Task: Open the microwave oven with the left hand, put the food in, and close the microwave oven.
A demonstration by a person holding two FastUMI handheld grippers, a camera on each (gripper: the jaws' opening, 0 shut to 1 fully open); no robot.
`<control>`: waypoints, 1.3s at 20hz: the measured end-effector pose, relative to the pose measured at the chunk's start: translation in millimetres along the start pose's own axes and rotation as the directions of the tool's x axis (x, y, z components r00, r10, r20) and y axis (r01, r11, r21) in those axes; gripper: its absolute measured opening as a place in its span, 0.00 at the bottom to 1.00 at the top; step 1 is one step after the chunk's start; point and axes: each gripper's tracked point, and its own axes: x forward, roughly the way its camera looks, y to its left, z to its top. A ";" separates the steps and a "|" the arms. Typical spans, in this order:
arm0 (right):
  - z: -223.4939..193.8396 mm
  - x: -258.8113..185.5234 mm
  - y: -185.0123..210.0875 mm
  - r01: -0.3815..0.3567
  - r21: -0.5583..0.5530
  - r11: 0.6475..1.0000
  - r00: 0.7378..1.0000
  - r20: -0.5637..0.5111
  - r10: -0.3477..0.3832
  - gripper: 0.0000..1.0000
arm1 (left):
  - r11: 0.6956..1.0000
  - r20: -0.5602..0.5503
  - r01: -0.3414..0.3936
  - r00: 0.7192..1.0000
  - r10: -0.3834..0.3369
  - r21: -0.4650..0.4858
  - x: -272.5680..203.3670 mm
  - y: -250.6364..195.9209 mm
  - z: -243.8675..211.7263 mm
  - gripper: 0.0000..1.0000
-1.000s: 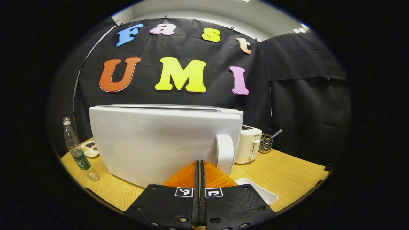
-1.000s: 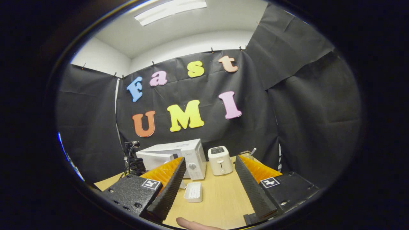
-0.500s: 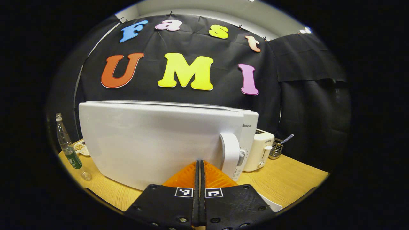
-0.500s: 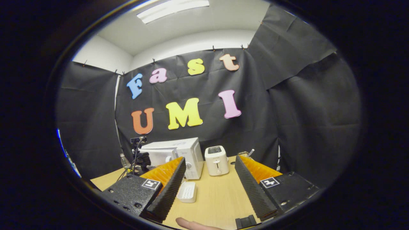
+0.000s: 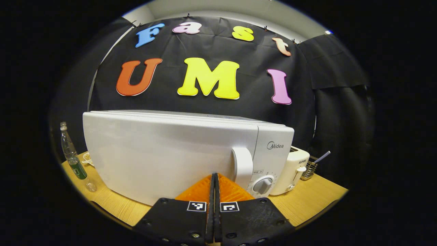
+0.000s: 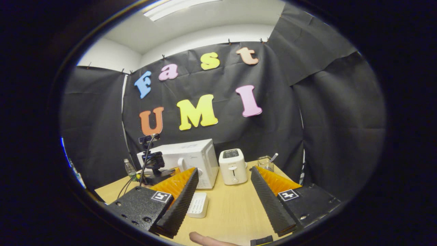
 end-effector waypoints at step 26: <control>28.0 -69.5 -3.4 0.175 -0.023 0.984 0.985 0.011 -0.175 0.98 | 1.000 -0.043 0.015 0.999 -0.014 0.027 -258.9 26.5 79.8 0.00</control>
